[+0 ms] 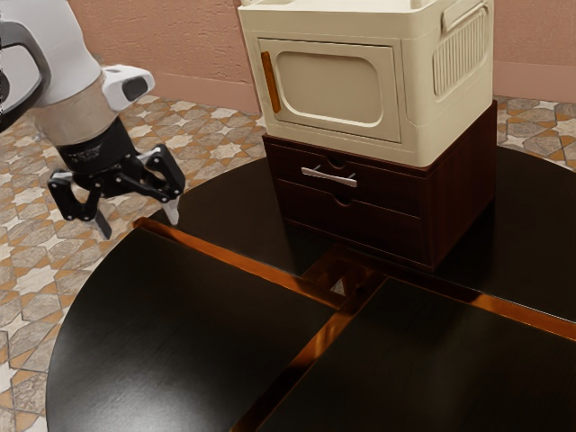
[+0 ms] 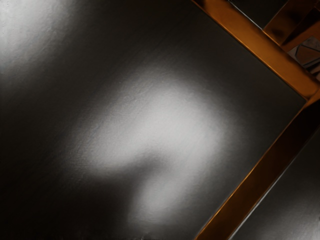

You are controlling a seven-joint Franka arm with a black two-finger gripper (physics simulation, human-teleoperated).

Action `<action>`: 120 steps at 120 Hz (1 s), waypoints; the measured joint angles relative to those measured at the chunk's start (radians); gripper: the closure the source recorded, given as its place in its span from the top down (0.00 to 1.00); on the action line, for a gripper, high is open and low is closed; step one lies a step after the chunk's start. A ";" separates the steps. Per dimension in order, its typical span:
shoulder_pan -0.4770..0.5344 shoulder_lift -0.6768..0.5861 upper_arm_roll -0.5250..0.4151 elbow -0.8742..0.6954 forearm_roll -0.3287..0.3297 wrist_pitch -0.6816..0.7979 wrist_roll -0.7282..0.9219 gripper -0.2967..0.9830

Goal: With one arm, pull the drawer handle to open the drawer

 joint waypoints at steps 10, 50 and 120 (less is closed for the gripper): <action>0.000 -0.001 -0.001 -0.017 0.008 -0.001 -0.114 0.77; -0.097 0.364 -0.024 0.318 0.038 0.047 -0.448 0.77; -0.074 0.674 -0.023 0.504 0.032 0.410 -0.738 0.77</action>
